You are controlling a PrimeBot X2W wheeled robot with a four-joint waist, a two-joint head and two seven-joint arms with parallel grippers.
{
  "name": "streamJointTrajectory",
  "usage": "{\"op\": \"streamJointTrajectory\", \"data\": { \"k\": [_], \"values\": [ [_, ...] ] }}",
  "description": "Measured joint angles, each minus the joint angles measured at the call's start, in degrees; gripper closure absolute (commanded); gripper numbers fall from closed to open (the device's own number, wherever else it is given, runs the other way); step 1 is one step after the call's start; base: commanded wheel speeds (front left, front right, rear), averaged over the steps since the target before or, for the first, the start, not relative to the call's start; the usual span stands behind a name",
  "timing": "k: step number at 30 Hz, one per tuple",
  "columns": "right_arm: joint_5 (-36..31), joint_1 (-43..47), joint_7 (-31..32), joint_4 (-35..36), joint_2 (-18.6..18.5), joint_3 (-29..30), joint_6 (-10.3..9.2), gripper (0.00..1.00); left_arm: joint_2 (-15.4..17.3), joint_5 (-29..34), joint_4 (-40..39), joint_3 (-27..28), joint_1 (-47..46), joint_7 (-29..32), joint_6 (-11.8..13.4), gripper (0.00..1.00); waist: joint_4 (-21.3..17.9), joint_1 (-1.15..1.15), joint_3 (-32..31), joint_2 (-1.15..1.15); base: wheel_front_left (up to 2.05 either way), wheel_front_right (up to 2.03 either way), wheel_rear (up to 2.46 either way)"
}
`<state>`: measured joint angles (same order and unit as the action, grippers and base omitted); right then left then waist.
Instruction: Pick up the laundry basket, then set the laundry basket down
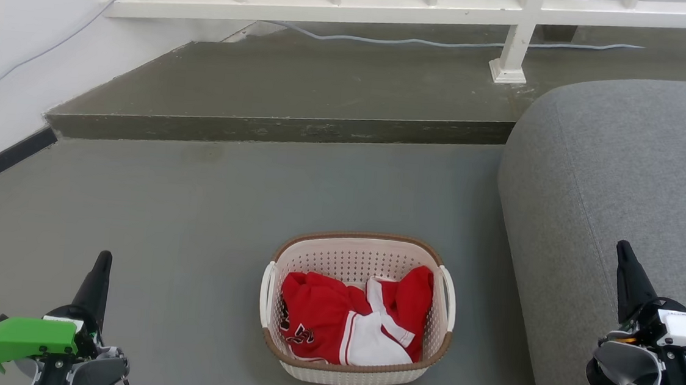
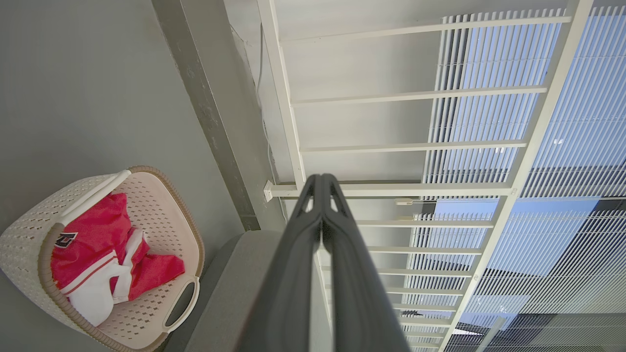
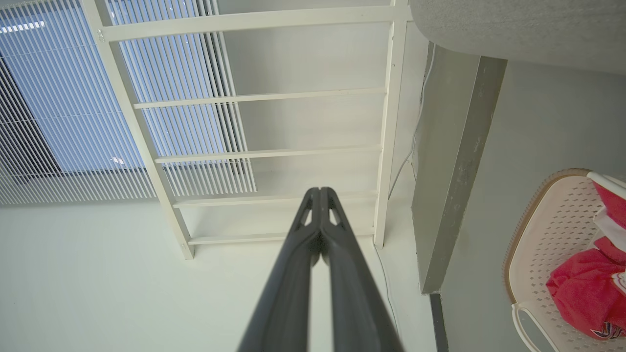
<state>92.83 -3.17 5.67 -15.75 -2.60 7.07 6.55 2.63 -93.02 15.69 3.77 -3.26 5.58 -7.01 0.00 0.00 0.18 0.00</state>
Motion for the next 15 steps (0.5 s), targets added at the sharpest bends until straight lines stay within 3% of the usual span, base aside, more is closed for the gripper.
{"op": "streamJointTrajectory", "data": {
  "k": [15],
  "values": [
    [0.00,0.00,0.00,0.00,0.01,0.01,0.00,1.00,0.00,0.01,0.00,0.02,0.00,0.00,0.00,1.00,0.00,0.00,0.00,0.00,0.00,0.00,0.00]
  ]
}}
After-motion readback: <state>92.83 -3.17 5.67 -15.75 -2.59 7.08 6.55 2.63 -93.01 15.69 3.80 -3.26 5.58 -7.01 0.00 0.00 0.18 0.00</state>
